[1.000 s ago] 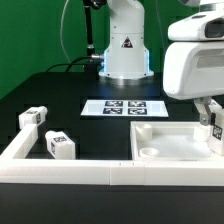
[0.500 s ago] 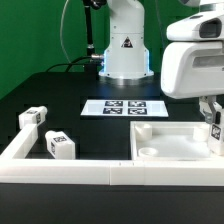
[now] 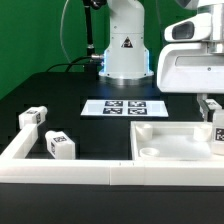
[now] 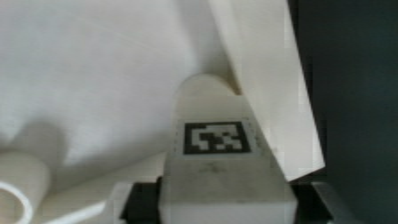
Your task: Assemble one leg
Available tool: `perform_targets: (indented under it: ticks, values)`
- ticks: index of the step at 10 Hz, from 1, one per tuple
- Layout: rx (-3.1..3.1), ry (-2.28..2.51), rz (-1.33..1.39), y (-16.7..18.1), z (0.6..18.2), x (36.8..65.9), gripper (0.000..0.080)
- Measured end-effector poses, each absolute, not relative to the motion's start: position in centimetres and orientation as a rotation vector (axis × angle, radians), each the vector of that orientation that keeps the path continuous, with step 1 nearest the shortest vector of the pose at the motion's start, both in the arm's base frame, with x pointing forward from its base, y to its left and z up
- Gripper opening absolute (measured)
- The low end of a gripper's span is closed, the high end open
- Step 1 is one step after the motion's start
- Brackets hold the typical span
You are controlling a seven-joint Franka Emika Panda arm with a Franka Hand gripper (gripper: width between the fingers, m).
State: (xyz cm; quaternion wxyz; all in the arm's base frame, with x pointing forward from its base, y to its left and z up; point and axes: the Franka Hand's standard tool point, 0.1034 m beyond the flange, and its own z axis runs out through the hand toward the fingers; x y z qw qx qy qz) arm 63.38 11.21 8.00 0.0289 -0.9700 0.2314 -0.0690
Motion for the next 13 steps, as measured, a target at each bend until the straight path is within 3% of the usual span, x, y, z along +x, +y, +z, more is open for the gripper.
perform_targets:
  ticks: [4, 7, 9, 13]
  values:
    - [-2.708, 1.415, -0.180, 11.32, 7.95, 63.27, 0.0287]
    - [-2.689, 1.431, -0.173, 11.10, 7.98, 63.34, 0.0287]
    - [-2.777, 1.268, -0.184, 10.72, 8.01, 63.42, 0.0601]
    - [-3.037, 0.542, -0.222, 10.59, 8.04, 64.02, 0.0647]
